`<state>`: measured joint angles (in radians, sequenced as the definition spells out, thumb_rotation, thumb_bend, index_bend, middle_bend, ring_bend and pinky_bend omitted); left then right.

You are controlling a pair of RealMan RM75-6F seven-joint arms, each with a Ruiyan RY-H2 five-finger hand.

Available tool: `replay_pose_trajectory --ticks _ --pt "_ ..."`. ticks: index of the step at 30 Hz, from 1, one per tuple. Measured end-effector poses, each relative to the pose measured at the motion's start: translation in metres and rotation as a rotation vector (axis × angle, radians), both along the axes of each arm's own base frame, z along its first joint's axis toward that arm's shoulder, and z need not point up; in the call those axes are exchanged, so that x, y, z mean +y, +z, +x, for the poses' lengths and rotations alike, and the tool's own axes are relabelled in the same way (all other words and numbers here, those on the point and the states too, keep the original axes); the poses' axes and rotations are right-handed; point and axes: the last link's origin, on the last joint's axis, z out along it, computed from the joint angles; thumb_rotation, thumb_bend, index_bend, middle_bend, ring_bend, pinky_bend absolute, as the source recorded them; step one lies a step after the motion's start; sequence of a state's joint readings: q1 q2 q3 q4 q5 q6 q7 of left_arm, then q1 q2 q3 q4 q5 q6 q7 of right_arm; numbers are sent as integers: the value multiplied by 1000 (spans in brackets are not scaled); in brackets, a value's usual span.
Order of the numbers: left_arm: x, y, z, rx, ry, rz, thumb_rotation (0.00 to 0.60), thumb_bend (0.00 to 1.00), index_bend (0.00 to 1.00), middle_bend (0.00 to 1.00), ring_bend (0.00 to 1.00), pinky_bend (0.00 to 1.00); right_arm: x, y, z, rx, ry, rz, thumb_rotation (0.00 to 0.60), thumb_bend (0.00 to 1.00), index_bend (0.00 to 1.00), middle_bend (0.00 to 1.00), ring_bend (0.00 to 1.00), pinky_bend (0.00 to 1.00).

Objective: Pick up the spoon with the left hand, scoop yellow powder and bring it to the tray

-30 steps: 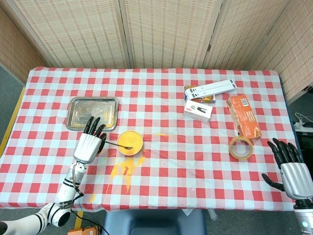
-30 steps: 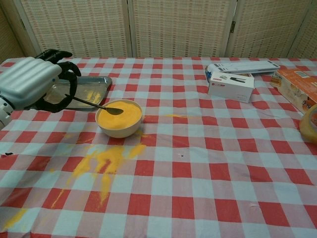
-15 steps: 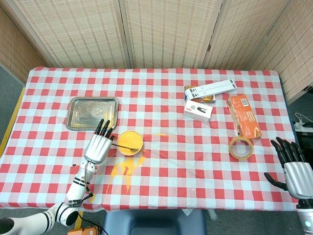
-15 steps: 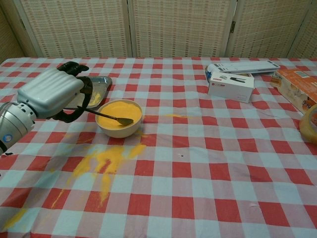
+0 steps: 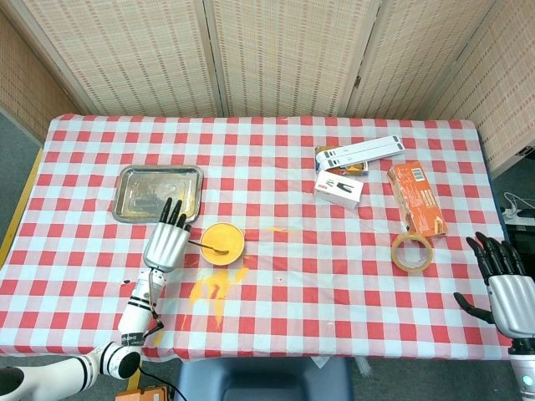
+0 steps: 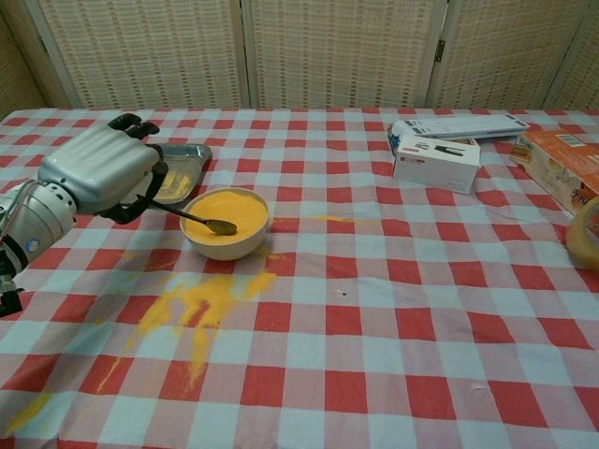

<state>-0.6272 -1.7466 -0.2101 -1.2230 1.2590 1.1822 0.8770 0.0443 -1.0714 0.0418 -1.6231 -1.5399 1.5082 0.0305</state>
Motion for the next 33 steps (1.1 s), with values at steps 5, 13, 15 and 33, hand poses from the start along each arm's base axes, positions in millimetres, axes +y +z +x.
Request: replay_pose_trajectory --ticks 5,13,15,33 --pt "3 1 1 33 18 16 600 775 900 333 71 0 0 0 0 2 -2 -2 600 142 0 0 0 0" --pt "15 2 6 54 37 71 600 776 900 346 84 0 0 2 -1 1 -7 -11 600 142 0 0 0 0" --pt "18 3 6 48 39 79 600 777 901 347 85 0 -1 1 -1 2 -9 -11 600 142 0 0 0 0" --pt "17 14 13 -34 28 74 600 768 901 356 97 0 -3 -1 -1 8 -14 -7 600 142 0 0 0 0"
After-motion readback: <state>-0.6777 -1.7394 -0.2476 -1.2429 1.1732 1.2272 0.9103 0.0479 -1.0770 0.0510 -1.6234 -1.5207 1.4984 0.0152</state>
